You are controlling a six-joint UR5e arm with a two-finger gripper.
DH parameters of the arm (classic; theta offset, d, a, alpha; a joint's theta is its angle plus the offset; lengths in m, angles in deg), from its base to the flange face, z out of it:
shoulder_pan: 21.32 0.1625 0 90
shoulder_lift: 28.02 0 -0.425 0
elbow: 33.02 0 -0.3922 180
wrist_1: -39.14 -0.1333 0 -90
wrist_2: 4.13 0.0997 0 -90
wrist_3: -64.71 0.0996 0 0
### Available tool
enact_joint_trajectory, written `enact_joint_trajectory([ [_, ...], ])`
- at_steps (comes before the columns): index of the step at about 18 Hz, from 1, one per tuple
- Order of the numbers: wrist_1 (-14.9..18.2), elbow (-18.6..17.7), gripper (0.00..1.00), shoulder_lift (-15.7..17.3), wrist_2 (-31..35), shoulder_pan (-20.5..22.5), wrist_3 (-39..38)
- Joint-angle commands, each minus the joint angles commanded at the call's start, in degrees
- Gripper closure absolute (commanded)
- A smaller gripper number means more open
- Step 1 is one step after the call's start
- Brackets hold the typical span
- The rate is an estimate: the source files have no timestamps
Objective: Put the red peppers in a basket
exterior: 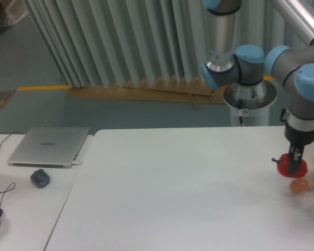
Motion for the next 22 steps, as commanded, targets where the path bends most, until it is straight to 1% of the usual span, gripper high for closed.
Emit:
enact_joint_trajectory([
  [2, 0.0, 0.0, 0.51, 0.6, 0.0, 1.6, 2.3],
  [7, 0.0, 0.1, 0.52, 0.7, 0.1, 6.7, 9.8],
  [10, 0.2, 0.4, 0.52, 0.7, 0.1, 9.1, 12.9],
  [13, 1.3, 1.0, 0.52, 0.8, 0.1, 11.4, 15.7],
  [19, 0.9, 1.6, 0.52, 0.7, 0.1, 16.2, 21.9],
  [22, 0.7, 3.3, 0.52, 0.1, 2.8, 17.8, 26.2],
])
